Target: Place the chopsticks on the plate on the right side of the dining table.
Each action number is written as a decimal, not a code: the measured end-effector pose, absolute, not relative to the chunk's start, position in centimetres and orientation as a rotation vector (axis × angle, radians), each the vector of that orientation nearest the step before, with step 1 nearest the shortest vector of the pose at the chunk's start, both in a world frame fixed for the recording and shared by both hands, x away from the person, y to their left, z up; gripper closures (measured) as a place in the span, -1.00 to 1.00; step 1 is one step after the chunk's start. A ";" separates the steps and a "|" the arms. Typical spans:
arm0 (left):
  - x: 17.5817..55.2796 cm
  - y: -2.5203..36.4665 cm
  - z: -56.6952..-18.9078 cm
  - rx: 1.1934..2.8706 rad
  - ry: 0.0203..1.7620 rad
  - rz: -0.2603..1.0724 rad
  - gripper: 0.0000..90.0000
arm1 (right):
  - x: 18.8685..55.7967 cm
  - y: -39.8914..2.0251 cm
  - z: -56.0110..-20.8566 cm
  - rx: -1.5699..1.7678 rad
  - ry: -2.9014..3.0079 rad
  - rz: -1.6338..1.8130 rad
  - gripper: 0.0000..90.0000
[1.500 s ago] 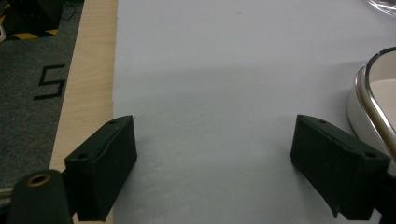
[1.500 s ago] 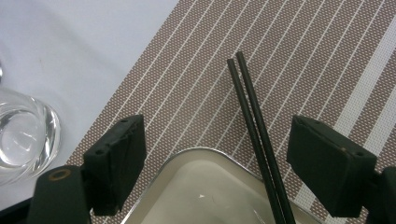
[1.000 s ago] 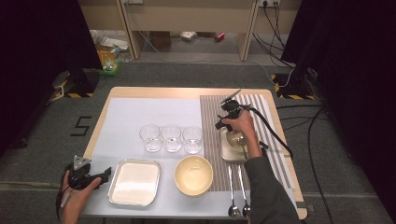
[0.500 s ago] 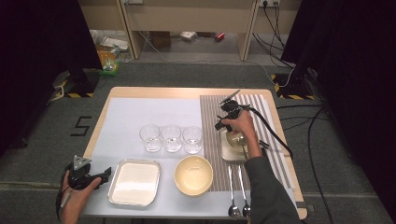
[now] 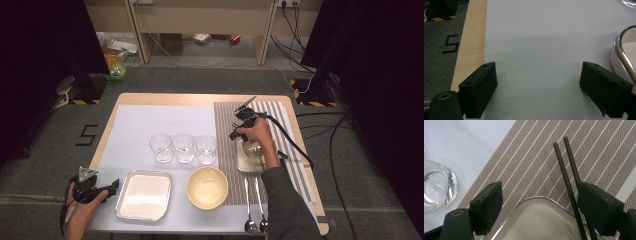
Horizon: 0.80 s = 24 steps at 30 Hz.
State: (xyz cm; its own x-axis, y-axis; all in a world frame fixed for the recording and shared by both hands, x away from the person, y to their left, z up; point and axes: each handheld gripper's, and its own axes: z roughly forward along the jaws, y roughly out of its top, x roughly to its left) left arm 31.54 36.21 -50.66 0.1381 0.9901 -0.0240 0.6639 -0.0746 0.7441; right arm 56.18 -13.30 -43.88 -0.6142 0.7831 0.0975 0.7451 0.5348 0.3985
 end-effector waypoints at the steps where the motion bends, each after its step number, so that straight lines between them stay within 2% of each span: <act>1: 31.5 36.2 -50.7 1.806 1.589 0.684 -0.70 | 56.2 -13.4 -43.8 1.329 2.667 0.633 -0.50; 14: 31.5 36.2 -50.7 1.807 1.589 0.684 -0.70 | 56.7 -13.6 -43.7 1.402 2.637 0.591 -0.57; 24: 31.5 36.2 -50.7 1.806 1.589 0.684 -0.70 | 56.9 -13.6 -43.8 1.406 2.657 0.584 -0.54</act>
